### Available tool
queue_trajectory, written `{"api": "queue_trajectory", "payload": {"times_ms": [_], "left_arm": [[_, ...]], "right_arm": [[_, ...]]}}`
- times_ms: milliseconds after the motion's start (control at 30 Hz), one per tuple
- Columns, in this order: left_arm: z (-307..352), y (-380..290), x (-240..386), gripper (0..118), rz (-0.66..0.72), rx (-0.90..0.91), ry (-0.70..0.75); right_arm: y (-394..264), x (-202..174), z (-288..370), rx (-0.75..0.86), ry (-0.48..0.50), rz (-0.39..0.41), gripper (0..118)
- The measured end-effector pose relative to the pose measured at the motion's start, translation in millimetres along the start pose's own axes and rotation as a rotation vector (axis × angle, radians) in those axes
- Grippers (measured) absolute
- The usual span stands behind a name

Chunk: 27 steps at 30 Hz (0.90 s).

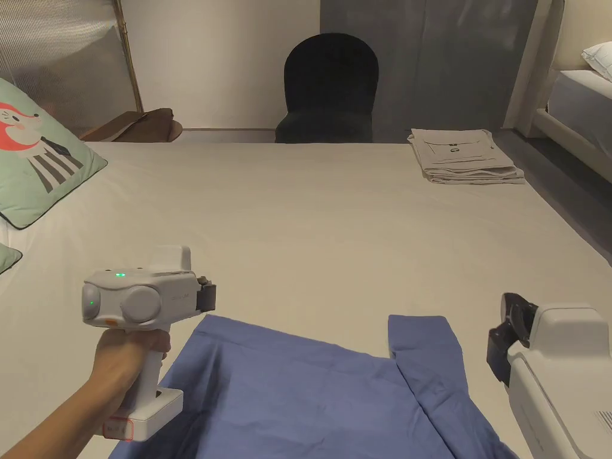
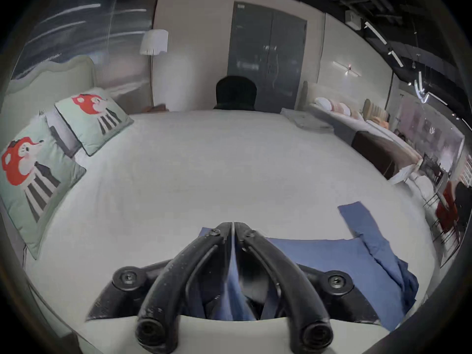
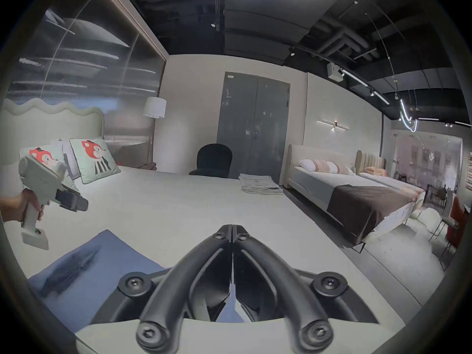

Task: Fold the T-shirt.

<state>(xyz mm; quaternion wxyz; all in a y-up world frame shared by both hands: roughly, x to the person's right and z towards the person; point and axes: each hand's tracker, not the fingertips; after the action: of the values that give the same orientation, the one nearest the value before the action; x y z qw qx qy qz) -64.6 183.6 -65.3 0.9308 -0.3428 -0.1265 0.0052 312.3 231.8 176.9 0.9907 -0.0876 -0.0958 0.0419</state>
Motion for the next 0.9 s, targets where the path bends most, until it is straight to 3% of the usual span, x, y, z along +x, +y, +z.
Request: {"api": "queue_trajectory", "payload": {"times_ms": [67,100,333,367,433,467,533,567,633,767,867,900], "left_arm": [[-30,2,-4,83,0.046,-0.098,-0.011],[-47,2,-7,105,0.062,-0.163,0.004],[-114,-22,-8,105,0.016,-0.273,0.104],[-118,-26,-6,103,0.016,-0.273,0.101],[-119,-36,1,72,-0.013,-0.290,0.088],[-116,-40,6,63,-0.033,-0.272,0.088],[-110,-40,14,58,-0.061,-0.233,0.102],[-103,-38,16,47,-0.058,-0.230,0.078],[-96,-37,23,4,-0.062,-0.200,0.073],[-75,-30,31,1,-0.098,-0.161,0.100],[-61,-21,24,1,-0.086,-0.132,0.087],[-54,-18,24,1,-0.085,-0.123,0.074]], "right_arm": [[-5,3,-11,-0.017,-0.004,-0.002,0],[-8,4,-17,-0.030,-0.011,-0.002,0],[-32,14,-43,-0.099,-0.041,-0.003,0],[-35,15,-45,-0.108,-0.043,-0.004,0],[-39,17,-46,-0.124,-0.045,-0.001,0],[-41,17,-47,-0.131,-0.045,0.002,0],[-43,18,-48,-0.143,-0.045,0.011,0],[-44,19,-48,-0.146,-0.047,0.011,0],[-43,22,-49,-0.154,-0.051,0.002,0],[-40,29,-55,-0.202,-0.044,-0.042,0],[-44,37,-72,-0.328,-0.021,-0.101,1],[-47,39,-81,-0.400,-0.005,-0.103,13]]}}
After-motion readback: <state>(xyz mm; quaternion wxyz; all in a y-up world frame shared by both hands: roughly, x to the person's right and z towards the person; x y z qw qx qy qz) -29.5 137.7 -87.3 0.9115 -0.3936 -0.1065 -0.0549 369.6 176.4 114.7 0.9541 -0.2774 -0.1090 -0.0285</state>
